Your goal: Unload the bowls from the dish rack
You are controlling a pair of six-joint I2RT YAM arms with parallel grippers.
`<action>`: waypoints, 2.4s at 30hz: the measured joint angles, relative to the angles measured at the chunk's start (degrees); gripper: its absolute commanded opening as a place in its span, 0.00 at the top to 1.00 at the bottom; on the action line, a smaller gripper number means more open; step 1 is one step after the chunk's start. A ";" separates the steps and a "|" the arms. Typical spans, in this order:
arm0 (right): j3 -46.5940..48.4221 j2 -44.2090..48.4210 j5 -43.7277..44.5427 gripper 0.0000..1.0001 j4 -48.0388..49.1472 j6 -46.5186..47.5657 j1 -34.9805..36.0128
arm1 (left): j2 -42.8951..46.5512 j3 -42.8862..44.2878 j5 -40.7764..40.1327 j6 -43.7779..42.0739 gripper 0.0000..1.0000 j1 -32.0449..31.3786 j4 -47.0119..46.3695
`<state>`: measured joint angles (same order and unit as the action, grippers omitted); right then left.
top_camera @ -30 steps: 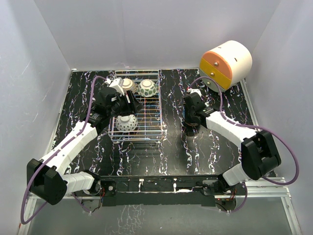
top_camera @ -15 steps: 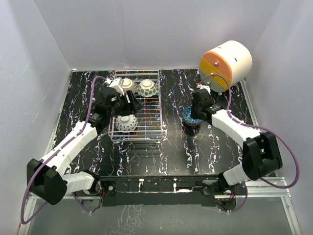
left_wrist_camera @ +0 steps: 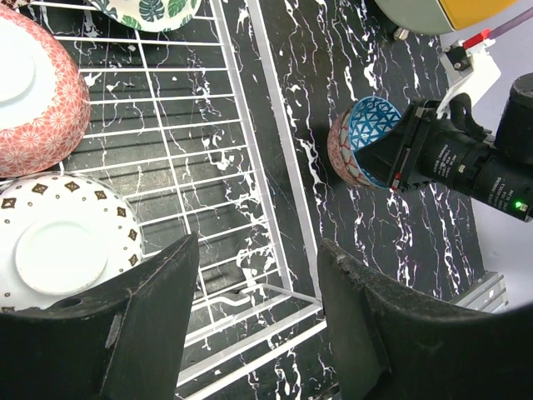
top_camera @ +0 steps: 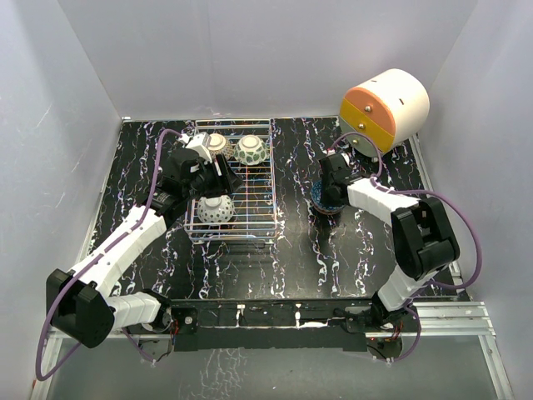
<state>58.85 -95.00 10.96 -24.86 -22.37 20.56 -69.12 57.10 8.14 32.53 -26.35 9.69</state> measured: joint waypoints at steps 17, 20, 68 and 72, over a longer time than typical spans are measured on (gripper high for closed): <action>0.07 10.38 1.27 0.78 -0.52 -0.07 -0.04 | -1.09 0.39 -5.70 -4.15 0.22 0.04 4.26; 0.09 14.75 1.64 0.73 -0.13 -0.09 -0.04 | -1.75 1.92 -9.66 -5.31 0.13 0.04 7.26; -3.48 28.41 -2.58 0.30 4.50 -0.11 -0.04 | -17.81 7.13 -22.27 -8.59 0.31 -0.02 17.73; -3.48 28.41 -2.58 0.30 4.50 -0.07 -0.04 | -17.92 8.09 -23.21 -8.92 0.37 -0.22 19.12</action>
<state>55.37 -66.59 8.38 -20.36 -22.44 20.51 -87.05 65.19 -15.07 23.62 -26.57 28.82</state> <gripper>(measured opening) 0.699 0.668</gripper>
